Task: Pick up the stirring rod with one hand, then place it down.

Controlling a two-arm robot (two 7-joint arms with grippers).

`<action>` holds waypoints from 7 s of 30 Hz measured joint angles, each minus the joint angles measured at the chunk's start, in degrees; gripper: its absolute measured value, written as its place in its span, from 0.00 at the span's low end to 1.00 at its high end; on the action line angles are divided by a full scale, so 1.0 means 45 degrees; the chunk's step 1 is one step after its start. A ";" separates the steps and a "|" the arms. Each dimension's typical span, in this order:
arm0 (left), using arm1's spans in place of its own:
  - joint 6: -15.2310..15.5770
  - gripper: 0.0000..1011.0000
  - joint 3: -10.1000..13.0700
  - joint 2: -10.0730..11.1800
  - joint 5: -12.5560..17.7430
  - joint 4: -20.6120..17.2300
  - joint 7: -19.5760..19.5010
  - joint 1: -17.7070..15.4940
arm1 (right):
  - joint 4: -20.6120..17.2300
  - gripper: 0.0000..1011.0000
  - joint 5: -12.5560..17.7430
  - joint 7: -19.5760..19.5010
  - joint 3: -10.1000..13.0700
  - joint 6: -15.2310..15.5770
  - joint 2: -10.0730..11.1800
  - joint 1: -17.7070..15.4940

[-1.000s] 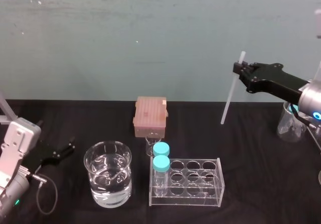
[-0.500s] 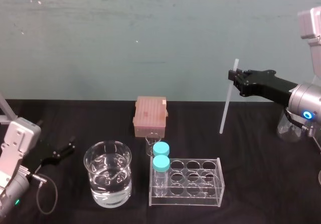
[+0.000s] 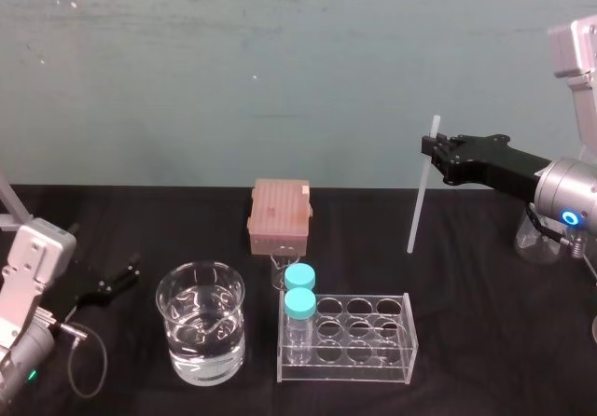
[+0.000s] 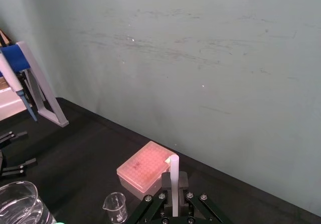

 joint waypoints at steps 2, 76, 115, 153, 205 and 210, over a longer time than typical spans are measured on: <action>0.0000 0.99 0.0000 0.0000 0.0001 0.0000 0.0000 0.0000 | 0.0001 0.07 0.0000 0.0004 -0.0003 -0.0003 0.0002 0.0006; 0.0000 0.99 0.0000 0.0000 0.0000 0.0000 0.0000 0.0000 | 0.0023 0.07 0.0022 0.0008 -0.0025 -0.0038 0.0014 0.0042; 0.0000 0.99 0.0000 0.0000 0.0000 0.0000 0.0000 0.0000 | 0.0023 0.07 0.0022 0.0007 -0.0025 -0.0038 0.0014 0.0042; -0.0001 0.99 0.0000 0.0000 0.0000 -0.0001 0.0000 0.0001 | -0.3680 0.07 0.3022 0.2410 0.1763 0.0004 0.3620 -0.2721; 0.0000 0.99 0.0000 0.0000 0.0000 0.0000 0.0000 0.0000 | -0.2084 0.07 0.1804 0.2050 -0.0807 -0.1397 0.2666 -0.2184; 0.0000 0.99 -0.0001 0.0000 0.0000 0.0000 0.0000 0.0001 | -0.1745 0.07 0.1347 0.2170 -0.0927 -0.1716 0.2477 -0.2277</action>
